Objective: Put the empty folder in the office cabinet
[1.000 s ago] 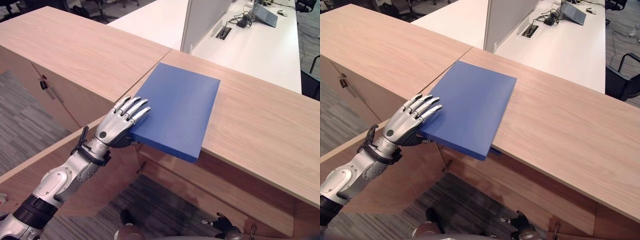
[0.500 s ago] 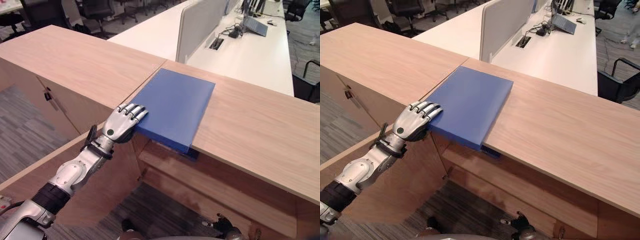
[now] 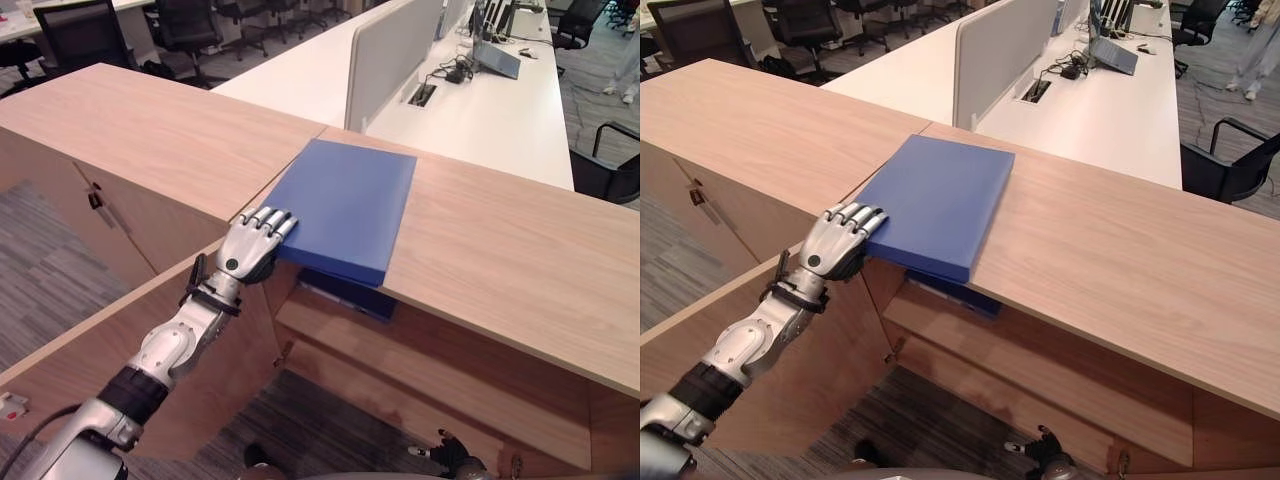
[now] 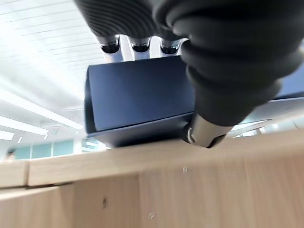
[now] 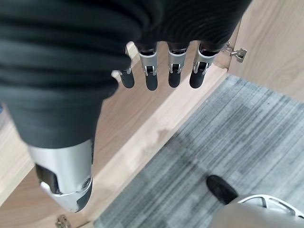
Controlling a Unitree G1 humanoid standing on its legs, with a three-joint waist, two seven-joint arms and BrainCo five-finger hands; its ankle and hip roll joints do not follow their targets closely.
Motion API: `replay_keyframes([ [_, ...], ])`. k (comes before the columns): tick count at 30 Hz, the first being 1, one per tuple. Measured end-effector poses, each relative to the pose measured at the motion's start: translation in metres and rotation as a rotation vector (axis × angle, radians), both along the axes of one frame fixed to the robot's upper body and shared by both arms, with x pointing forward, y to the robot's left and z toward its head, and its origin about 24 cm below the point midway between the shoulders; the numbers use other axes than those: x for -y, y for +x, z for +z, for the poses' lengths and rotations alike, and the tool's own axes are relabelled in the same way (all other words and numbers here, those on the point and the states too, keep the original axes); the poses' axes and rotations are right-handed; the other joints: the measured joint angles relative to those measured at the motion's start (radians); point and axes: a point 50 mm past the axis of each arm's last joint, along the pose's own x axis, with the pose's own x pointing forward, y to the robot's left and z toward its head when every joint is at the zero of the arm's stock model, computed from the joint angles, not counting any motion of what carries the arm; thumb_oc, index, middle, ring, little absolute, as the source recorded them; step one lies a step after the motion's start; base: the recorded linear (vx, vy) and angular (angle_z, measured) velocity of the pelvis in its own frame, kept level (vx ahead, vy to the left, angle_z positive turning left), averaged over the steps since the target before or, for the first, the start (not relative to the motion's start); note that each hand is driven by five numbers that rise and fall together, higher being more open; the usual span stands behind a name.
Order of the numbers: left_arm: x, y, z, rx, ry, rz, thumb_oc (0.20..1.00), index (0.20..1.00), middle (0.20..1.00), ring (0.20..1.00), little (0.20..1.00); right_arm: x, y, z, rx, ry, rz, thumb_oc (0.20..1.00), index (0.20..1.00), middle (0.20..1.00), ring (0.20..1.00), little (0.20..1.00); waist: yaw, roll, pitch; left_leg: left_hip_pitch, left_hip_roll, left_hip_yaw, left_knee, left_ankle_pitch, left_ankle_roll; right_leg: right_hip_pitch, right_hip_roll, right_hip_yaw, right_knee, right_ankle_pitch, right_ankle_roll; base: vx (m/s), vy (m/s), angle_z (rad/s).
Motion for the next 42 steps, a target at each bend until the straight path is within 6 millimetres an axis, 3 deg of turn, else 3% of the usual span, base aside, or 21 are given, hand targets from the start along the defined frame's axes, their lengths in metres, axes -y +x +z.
replay_keyframes([
  [3, -0.019, -0.020, 0.014, -0.024, -0.487, 0.018, 0.200, 0.200, 0.200, 0.200, 0.200, -0.004, 0.015, 0.005, 0.049, 0.024, -0.024, 1.000, 1.000, 1.000, 1.000, 1.000, 0.013, 0.001, 0.025, 0.000, 0.001, -0.005, 0.003, 0.000, 0.000, 0.008, 0.002, -0.005, -0.004, 0.001, -0.002, 0.01, -0.003, 0.04],
  [11, -0.038, -0.050, 0.007, -0.273, -1.047, -0.183, 0.200, 0.200, 0.200, 0.200, 0.200, -0.020, 0.069, 0.035, 0.296, 0.204, -0.009, 1.000, 1.000, 1.000, 1.000, 1.000, 0.030, -0.012, 0.057, 0.001, -0.001, -0.011, 0.002, 0.000, 0.000, 0.017, 0.002, -0.018, -0.011, 0.001, -0.002, 0.00, -0.006, 0.04],
  [16, -0.064, -0.070, -0.005, -0.386, -1.329, -0.251, 0.200, 0.200, 0.200, 0.200, 0.200, -0.015, 0.084, 0.056, 0.429, 0.287, -0.005, 1.000, 1.000, 1.000, 1.000, 1.000, 0.034, -0.002, 0.064, 0.000, -0.004, -0.025, 0.001, 0.001, -0.001, 0.024, 0.004, -0.030, -0.018, 0.002, -0.003, 0.01, -0.005, 0.06],
  [20, -0.079, -0.080, -0.004, -0.401, -1.498, -0.338, 0.200, 0.200, 0.200, 0.200, 0.200, -0.009, 0.079, 0.061, 0.473, 0.329, -0.030, 1.000, 1.000, 1.000, 1.000, 1.000, 0.035, -0.002, 0.063, -0.001, -0.007, -0.028, -0.001, 0.001, -0.001, 0.028, 0.003, -0.031, -0.021, 0.003, -0.003, 0.00, -0.001, 0.01],
  [28, -0.072, -0.079, -0.012, -0.320, -1.752, -0.462, 0.200, 0.200, 0.200, 0.200, 0.200, -0.008, 0.070, 0.057, 0.445, 0.341, -0.027, 1.000, 1.000, 1.000, 1.000, 1.000, 0.033, -0.003, 0.062, 0.001, -0.008, -0.032, 0.001, 0.003, -0.004, 0.036, 0.006, -0.036, -0.024, 0.003, -0.003, 0.00, -0.009, 0.01],
  [33, -0.070, -0.079, -0.014, -0.293, -1.819, -0.490, 0.200, 0.200, 0.200, 0.200, 0.200, -0.012, 0.067, 0.053, 0.427, 0.348, -0.034, 1.000, 1.000, 1.000, 1.000, 1.000, 0.035, -0.003, 0.062, 0.002, -0.008, -0.037, 0.003, 0.003, -0.003, 0.039, 0.007, -0.036, -0.023, 0.003, -0.003, 0.00, -0.012, 0.01],
  [38, -0.065, -0.067, 0.003, -0.208, -1.865, -0.629, 0.200, 0.200, 0.200, 0.200, 0.200, -0.012, 0.055, 0.040, 0.351, 0.340, -0.061, 1.000, 1.000, 1.000, 1.000, 1.000, 0.043, -0.005, 0.061, 0.003, -0.008, -0.039, 0.004, 0.003, -0.003, 0.040, 0.006, -0.038, -0.023, 0.003, -0.003, 0.00, 0.000, 0.00],
  [42, -0.057, -0.066, 0.026, -0.157, -1.879, -0.820, 0.200, 0.200, 0.200, 0.200, 0.200, -0.011, 0.042, 0.027, 0.272, 0.320, -0.078, 1.000, 1.000, 1.000, 1.000, 1.000, 0.040, -0.011, 0.057, 0.006, -0.008, -0.039, 0.004, 0.003, -0.003, 0.044, 0.005, -0.037, -0.022, 0.003, -0.003, 0.00, 0.000, 0.00],
])
